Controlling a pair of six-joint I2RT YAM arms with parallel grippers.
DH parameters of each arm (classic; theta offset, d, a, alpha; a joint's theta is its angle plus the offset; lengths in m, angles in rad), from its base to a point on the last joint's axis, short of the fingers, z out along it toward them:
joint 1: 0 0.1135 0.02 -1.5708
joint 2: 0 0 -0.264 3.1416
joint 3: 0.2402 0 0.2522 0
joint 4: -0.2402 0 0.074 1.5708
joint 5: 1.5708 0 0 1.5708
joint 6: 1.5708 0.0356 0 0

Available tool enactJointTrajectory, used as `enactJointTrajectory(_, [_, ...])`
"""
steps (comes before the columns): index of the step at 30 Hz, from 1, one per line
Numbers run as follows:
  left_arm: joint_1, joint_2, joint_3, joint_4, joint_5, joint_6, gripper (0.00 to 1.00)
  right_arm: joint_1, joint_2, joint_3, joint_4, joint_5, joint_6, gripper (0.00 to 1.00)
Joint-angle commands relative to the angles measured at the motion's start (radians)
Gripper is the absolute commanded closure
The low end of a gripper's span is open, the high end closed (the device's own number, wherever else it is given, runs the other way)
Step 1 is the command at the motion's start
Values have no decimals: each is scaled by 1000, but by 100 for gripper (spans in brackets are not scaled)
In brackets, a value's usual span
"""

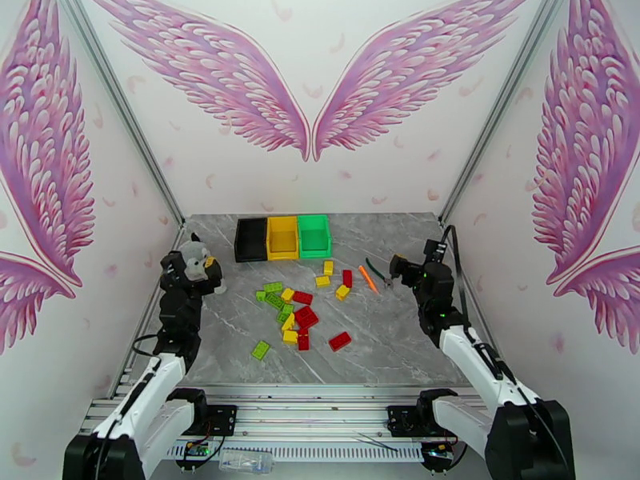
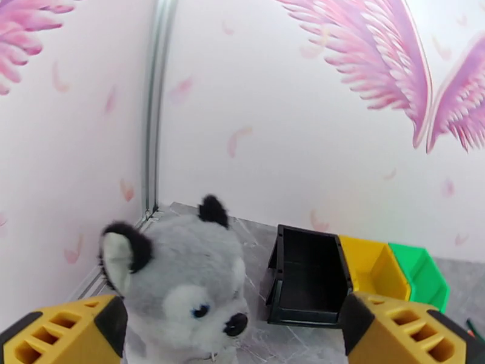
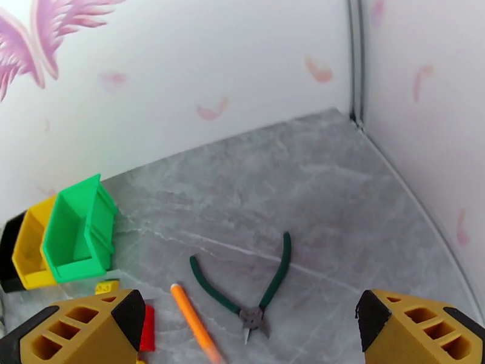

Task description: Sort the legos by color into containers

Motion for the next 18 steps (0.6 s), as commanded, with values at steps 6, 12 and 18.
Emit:
enactJointTrajectory(6, [-3, -25, 188, -539, 0, -244, 1, 3, -32, 84, -475, -199, 309, 2])
enactJointTrajectory(12, [-18, -25, 258, -725, 128, -333, 1, 10, 30, 189, -565, -406, 299, 25])
enactJointTrajectory(18, [-150, -34, 295, -798, 220, -437, 1, 79, 119, 281, -651, -489, 306, 28])
